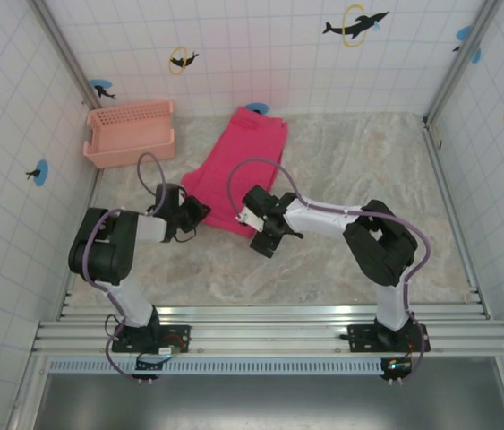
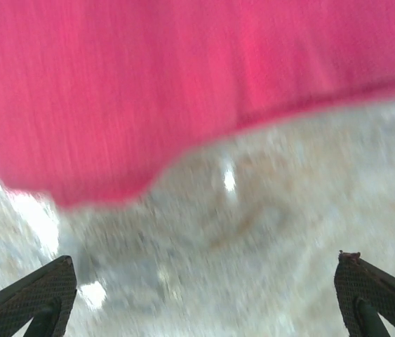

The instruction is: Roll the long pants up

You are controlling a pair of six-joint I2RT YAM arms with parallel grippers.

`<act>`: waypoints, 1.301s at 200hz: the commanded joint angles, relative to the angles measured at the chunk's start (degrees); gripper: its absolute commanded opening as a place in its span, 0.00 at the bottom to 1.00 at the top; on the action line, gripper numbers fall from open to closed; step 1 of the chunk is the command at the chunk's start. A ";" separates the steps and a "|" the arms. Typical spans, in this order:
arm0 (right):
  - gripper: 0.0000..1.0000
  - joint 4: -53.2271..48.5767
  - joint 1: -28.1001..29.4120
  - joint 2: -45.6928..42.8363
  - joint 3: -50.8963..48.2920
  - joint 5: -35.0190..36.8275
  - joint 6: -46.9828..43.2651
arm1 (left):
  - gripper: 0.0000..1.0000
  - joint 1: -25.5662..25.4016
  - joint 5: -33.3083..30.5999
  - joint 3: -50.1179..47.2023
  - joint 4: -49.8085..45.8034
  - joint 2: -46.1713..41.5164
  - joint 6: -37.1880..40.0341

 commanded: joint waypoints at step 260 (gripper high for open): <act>0.95 9.40 18.18 28.77 17.14 56.07 5.37 | 0.00 -0.07 -4.98 37.17 -59.46 12.90 6.13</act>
